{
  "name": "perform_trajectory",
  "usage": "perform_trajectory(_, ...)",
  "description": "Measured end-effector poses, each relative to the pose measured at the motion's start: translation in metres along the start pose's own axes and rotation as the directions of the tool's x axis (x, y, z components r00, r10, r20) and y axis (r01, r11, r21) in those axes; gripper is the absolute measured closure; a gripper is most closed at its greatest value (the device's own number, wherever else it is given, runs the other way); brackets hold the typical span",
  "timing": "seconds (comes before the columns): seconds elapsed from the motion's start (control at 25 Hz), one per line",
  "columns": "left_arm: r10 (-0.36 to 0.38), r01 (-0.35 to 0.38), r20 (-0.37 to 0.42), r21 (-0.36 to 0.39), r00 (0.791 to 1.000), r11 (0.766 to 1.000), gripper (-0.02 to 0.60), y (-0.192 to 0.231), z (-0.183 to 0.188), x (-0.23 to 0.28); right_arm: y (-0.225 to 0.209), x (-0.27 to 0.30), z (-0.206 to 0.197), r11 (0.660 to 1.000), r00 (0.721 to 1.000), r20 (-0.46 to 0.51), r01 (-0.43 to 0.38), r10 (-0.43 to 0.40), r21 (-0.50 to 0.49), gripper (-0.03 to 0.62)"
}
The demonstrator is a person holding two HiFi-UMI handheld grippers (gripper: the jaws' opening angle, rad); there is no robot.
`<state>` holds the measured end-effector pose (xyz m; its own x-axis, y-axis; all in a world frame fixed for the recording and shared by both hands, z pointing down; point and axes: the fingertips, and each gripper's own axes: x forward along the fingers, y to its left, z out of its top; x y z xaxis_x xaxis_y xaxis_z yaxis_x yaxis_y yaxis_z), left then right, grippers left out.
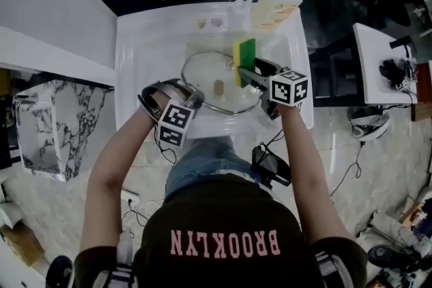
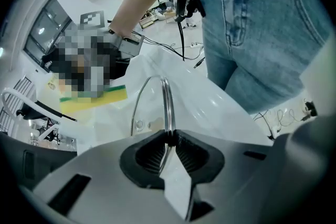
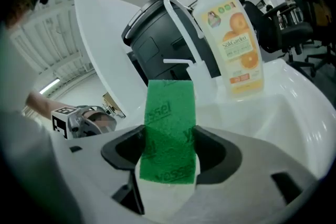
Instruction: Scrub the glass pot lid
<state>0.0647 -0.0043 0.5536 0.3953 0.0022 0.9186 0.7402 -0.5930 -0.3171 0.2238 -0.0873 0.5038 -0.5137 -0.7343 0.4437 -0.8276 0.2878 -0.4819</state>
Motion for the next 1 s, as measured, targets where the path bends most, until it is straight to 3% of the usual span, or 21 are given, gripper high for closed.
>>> perform_trajectory(0.12, 0.001, -0.001, -0.004, -0.001, 1.000, 1.000, 0.529, 0.000, 0.000, 0.001, 0.008, -0.012, 0.010, 0.998, 0.998, 0.054, 0.028, -0.025, -0.055, 0.318)
perform_trajectory(0.36, -0.002, 0.002, -0.010, -0.004, 1.000, 1.000, 0.529, -0.001, 0.000, 0.000, 0.021, -0.042, 0.034, 0.996, 0.988, 0.135, 0.077, -0.069, -0.053, 0.318)
perform_trajectory(0.6, -0.013, 0.013, -0.011, -0.014, 1.000, 1.000, 0.529, 0.001, 0.001, 0.000, 0.020, -0.070, 0.044, 0.963, 0.968, 0.180, 0.208, -0.177, -0.171, 0.318)
perform_trajectory(1.0, -0.013, 0.013, -0.002, -0.031, 1.000, 0.999, 0.529, 0.001, 0.002, 0.000, 0.023, -0.099, 0.041, 0.927, 0.930, 0.237, 0.326, -0.280, -0.184, 0.318)
